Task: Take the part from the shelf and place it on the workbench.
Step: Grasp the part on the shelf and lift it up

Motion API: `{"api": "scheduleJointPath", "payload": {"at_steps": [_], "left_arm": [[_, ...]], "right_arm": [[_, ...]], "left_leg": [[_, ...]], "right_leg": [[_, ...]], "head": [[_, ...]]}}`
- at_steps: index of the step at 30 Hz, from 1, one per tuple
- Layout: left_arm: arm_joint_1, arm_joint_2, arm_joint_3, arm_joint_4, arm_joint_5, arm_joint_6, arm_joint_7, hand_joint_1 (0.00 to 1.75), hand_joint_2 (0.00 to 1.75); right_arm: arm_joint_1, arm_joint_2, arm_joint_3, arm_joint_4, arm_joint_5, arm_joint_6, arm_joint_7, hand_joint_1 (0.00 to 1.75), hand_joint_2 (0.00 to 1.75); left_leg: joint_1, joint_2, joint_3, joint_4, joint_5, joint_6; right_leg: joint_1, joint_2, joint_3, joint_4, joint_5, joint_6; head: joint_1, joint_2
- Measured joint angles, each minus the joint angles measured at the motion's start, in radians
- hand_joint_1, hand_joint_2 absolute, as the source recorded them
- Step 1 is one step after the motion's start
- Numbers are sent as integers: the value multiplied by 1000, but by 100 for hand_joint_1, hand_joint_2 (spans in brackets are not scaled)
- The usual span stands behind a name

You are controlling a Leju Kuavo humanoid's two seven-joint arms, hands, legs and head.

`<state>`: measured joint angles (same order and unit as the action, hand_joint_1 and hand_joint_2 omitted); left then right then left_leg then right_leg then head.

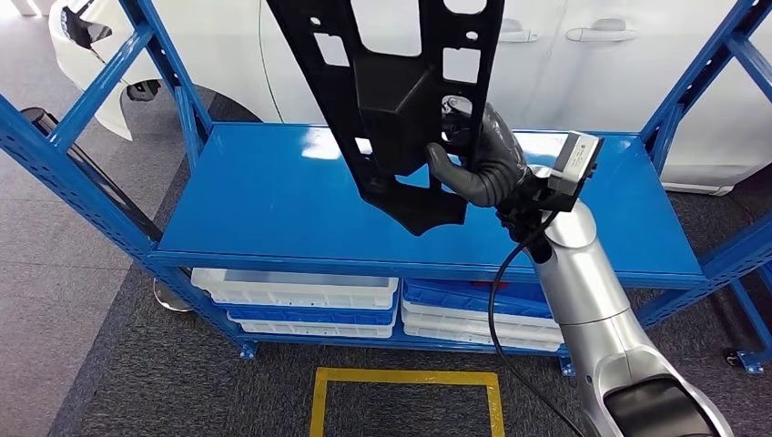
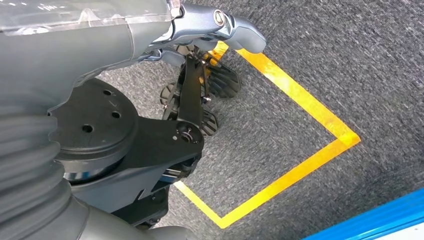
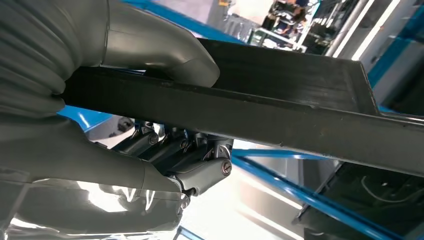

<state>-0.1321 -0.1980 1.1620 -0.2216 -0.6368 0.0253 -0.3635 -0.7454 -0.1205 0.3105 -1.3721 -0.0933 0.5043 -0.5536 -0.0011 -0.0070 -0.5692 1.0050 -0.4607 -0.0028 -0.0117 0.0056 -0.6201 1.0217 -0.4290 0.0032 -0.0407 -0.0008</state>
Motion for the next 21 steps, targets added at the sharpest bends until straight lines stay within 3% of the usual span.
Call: {"api": "scheduleJointPath", "payload": {"at_steps": [9,21], "left_arm": [[0,1,2,0,8,15,11,0,175],[2,1,4,0,9,48,73,0,175]], "right_arm": [[48,18,0,-47,-128,83,18,143,175],[50,20,9,-44,-165,90,22,143,175]], "left_leg": [[0,0,0,0,0,0],[0,0,0,0,0,0]], "right_leg": [[0,0,0,0,0,0],[0,0,0,0,0,0]], "head": [[0,0],[0,0]]}}
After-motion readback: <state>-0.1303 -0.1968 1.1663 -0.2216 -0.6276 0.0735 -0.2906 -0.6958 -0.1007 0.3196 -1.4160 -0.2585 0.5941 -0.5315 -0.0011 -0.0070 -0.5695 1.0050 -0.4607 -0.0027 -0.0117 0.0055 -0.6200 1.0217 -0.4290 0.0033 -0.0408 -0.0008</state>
